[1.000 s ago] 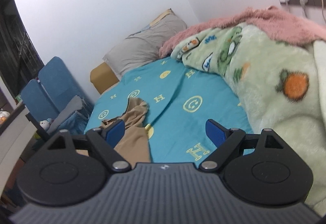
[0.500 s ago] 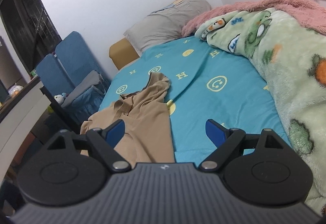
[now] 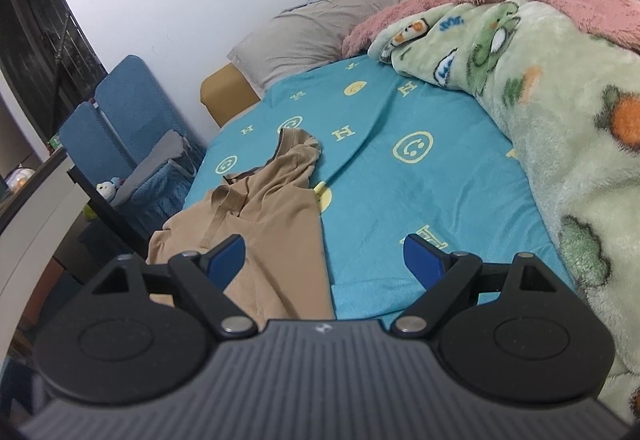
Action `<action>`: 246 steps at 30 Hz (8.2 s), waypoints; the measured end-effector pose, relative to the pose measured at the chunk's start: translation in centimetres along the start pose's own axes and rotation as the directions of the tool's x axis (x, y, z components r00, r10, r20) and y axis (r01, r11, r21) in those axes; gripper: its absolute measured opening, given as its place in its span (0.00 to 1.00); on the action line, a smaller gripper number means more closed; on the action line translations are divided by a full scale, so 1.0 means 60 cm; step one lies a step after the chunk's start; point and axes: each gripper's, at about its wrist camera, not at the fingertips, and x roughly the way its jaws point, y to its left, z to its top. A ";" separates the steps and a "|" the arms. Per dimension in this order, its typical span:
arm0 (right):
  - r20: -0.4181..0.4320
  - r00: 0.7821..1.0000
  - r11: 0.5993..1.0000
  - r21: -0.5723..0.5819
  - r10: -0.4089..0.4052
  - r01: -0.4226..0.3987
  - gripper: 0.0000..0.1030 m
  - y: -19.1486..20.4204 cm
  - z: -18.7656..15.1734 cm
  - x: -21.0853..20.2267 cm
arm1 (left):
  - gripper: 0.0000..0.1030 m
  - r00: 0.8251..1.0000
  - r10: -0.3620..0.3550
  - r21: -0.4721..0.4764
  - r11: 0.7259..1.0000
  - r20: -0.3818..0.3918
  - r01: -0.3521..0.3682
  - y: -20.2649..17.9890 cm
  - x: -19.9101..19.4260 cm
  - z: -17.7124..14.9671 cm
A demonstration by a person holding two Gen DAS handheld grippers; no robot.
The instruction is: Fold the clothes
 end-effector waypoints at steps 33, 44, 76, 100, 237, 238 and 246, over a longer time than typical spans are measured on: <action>-0.016 0.998 0.994 0.097 0.055 -0.053 0.85 -0.024 0.003 -0.001 | 0.03 0.979 -0.197 -0.062 0.978 0.052 0.200 -0.005 -0.035 0.014; -0.036 0.998 0.995 0.079 0.060 -0.057 0.85 -0.018 0.002 0.003 | 0.03 0.998 -0.041 -0.144 0.988 0.049 0.048 0.030 -0.152 0.018; 0.005 1.000 0.996 -0.083 0.016 -0.015 0.85 0.031 -0.027 0.066 | 0.71 0.838 0.386 -0.153 0.923 0.385 -0.354 0.082 -0.044 0.403; 0.114 0.993 0.979 -0.206 0.015 0.009 0.85 0.050 -0.024 0.142 | 0.67 0.662 0.522 0.107 0.737 0.538 -0.668 0.041 -0.067 0.368; -0.036 0.991 0.974 -0.185 0.126 -0.131 1.00 0.165 -0.075 0.006 | 0.92 0.797 0.541 -0.120 0.840 0.270 -0.529 0.120 -0.343 0.072; -0.033 0.992 0.976 -0.176 0.122 -0.125 1.00 0.160 -0.074 0.009 | 0.87 0.823 0.528 -0.177 0.848 0.210 -0.499 0.136 -0.345 0.071; -0.074 0.989 0.989 -0.075 0.125 -0.131 1.00 0.128 -0.069 0.035 | 0.75 0.800 0.599 -0.269 0.778 0.044 -0.568 0.158 -0.368 0.047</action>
